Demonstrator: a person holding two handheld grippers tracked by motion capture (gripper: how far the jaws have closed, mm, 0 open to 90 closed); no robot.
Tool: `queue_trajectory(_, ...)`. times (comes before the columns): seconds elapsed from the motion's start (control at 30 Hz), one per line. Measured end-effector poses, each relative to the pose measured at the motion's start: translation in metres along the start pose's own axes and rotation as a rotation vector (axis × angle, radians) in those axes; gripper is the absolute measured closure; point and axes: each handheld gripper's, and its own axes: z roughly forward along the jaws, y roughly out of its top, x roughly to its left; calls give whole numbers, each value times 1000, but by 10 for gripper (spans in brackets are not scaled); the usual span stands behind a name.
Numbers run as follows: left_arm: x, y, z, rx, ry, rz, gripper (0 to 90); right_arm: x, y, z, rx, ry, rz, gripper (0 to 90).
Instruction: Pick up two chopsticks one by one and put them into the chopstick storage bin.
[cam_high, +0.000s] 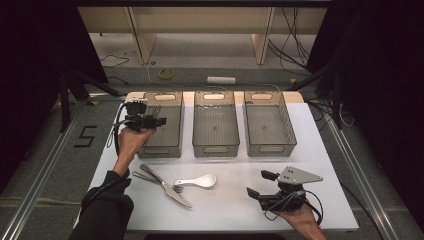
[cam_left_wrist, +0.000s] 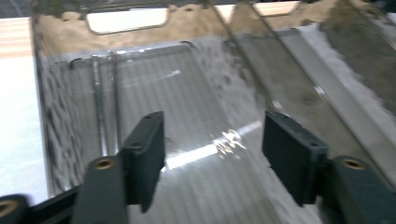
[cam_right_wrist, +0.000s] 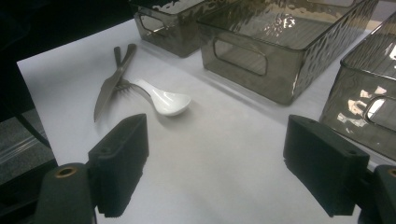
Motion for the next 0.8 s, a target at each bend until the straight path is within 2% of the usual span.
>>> queue_trajectory(0.03,-4,-1,-6,-9,-7,17,342,0,0,0,-2,1,1,231)
queue_trajectory(0.13,-10,-7,-20,-41,-42,30,313,0,0,0,-2,0,1,232)
queue_trajectory(0.2,-16,-9,-30,-30,-40,65,292,1,0,0,-1,0,1,231)
queue_trajectory(0.3,-23,-14,-42,-40,-67,79,263,2,1,0,-5,2,-4,231)
queue_trajectory(0.4,-33,-22,-52,-52,-82,115,240,2,1,-2,-10,-3,1,231)
queue_trajectory(0.5,-39,-28,-56,-55,-91,142,229,0,0,-2,-13,-10,12,231)
queue_trajectory(0.6,-45,-35,-58,-55,-118,153,227,0,0,-2,-20,-12,13,231)
queue_trajectory(0.8,-62,-45,-56,4,-166,239,223,1,0,-1,-11,-12,5,231)
